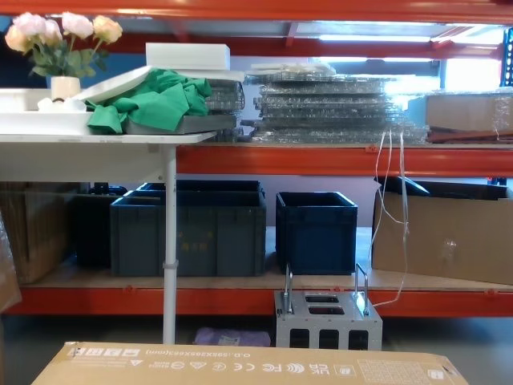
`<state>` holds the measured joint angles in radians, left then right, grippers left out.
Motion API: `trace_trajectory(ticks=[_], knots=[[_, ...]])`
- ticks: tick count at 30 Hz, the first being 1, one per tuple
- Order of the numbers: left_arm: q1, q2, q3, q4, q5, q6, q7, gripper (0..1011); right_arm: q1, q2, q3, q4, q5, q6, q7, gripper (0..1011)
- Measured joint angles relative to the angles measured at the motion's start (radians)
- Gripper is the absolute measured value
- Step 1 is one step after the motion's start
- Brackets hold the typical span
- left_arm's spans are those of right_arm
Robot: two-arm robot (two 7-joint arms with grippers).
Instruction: Use one hand to grasp the basket and place it at the designated location.
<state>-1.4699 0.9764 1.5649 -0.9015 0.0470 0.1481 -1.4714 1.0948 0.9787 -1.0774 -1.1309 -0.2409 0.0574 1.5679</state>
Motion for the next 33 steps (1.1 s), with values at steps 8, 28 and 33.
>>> trace_trajectory(ticks=[8, 28, 33], knots=[[0.000, 0.000, 0.000, 0.000, 0.000, 0.000, 0.000, 0, -0.002, 0.025, 0.009, -0.036, 0.007, 0.008, -0.003, 0], [0.000, 0.000, 0.000, 0.000, 0.000, 0.000, 0.000, 0, -0.002, 0.093, 0.066, -0.175, 0.032, 0.033, -0.007, 0], [0.000, 0.000, 0.000, 0.000, 0.000, 0.000, 0.000, 0, -0.001, 0.096, 0.073, -0.183, 0.029, 0.033, -0.005, 0]])
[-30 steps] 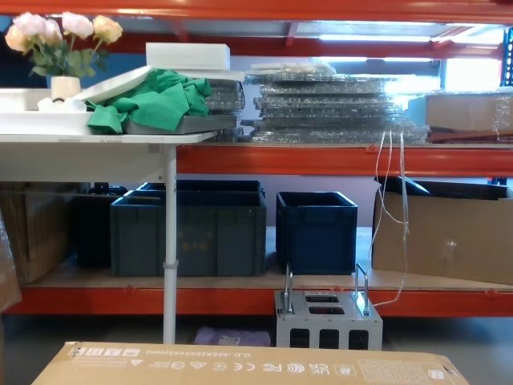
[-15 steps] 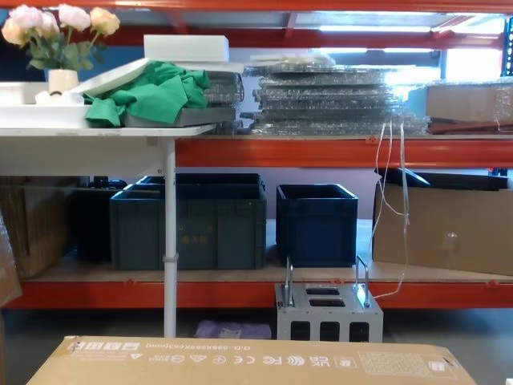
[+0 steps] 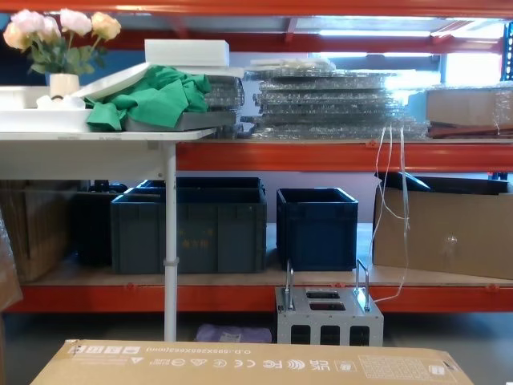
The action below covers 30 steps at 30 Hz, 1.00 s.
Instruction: Use one hand to grasp the basket and place it at the designated location.
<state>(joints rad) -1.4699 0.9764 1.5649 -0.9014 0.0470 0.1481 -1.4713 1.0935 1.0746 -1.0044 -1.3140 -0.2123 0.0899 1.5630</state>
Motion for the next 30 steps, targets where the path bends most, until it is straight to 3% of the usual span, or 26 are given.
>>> trace_trajectory(ticks=[30], knots=[[0.000, 0.000, 0.000, 0.000, 0.000, 0.000, 0.000, 0, 0.013, 0.002, 0.023, -0.016, -0.009, -0.006, 0.013, 0]])
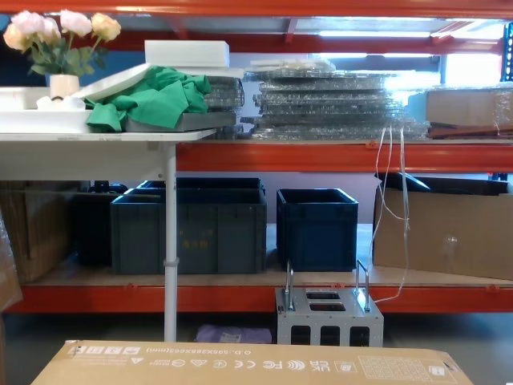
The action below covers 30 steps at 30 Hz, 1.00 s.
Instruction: Use one hand to grasp the basket and place it at the designated location.
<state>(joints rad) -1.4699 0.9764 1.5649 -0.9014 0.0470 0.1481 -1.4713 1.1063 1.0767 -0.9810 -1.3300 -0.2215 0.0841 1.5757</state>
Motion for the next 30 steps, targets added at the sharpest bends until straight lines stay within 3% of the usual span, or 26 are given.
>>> trace_trajectory(ticks=[15, 30], knots=[[0.000, 0.000, 0.000, 0.000, 0.000, 0.000, 0.000, 0, 0.031, -0.030, -0.004, 0.015, -0.013, -0.027, 0.008, 0], [0.000, 0.000, 0.000, 0.000, 0.000, 0.000, 0.000, 0, 0.070, -0.064, -0.039, -0.003, -0.017, -0.062, 0.016, 0]])
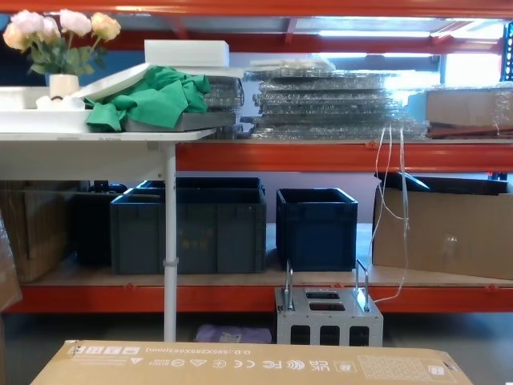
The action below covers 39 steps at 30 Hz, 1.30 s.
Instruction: Use one hand to grasp the basket and place it at the designated location.
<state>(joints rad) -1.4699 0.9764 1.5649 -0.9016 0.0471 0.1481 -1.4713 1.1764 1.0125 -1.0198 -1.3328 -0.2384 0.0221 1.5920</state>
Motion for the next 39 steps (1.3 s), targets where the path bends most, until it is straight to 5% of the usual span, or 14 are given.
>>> trace_trajectory(ticks=[39], knots=[[0.000, 0.000, 0.000, 0.000, 0.000, 0.000, 0.000, 0, 0.049, -0.019, -0.071, -0.134, 0.007, -0.021, -0.002, 0]])
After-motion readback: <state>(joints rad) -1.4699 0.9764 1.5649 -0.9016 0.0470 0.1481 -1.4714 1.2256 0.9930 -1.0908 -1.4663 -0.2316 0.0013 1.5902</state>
